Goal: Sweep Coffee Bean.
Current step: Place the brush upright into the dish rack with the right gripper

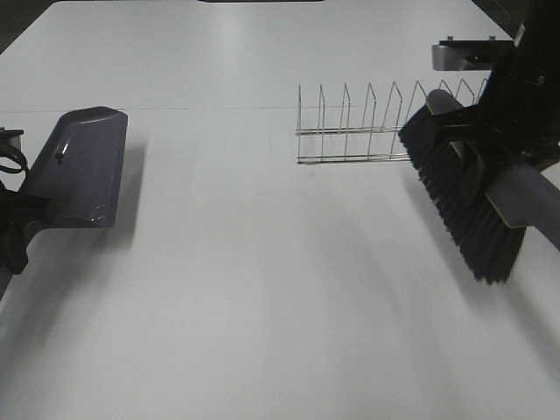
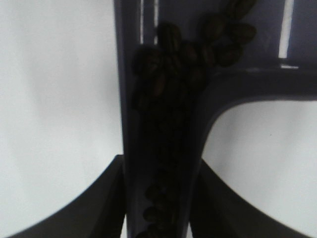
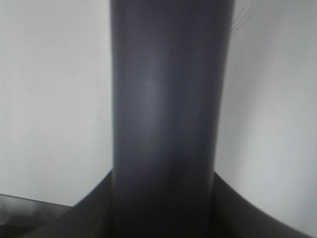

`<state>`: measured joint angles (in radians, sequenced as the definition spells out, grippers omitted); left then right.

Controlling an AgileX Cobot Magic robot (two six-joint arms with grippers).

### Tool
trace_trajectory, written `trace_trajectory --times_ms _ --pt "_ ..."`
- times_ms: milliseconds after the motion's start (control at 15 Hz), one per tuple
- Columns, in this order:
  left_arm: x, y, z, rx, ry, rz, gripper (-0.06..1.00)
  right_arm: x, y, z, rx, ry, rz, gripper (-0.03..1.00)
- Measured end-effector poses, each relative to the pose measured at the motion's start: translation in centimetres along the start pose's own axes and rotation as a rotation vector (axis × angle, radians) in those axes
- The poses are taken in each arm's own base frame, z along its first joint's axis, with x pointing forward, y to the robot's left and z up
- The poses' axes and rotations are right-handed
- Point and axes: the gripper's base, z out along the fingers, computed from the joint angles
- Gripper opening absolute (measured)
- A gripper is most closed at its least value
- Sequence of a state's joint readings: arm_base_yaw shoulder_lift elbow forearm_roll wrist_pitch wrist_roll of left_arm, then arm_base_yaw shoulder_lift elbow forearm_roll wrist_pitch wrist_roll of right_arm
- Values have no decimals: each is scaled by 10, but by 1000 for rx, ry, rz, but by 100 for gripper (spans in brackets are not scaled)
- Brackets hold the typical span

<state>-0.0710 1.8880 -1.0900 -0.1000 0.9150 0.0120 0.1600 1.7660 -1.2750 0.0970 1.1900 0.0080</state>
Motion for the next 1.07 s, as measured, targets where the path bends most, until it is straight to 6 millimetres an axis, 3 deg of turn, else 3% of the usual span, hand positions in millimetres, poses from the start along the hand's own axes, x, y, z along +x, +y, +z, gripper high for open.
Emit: trace_trajectory --times_ms 200,333,533,800,1067 --pt "0 -4 0 26 -4 2 33 1 -31 2 30 -9 139 29" --pt "0 -11 1 28 -5 25 33 1 -36 2 63 -13 137 29" --pt "2 -28 2 29 -1 72 33 -7 -40 26 83 88 176 29" --pt "3 -31 2 33 0 74 33 -34 -42 25 95 60 172 29" --pt "3 -31 2 33 0 73 33 -77 -45 29 102 -4 163 29"
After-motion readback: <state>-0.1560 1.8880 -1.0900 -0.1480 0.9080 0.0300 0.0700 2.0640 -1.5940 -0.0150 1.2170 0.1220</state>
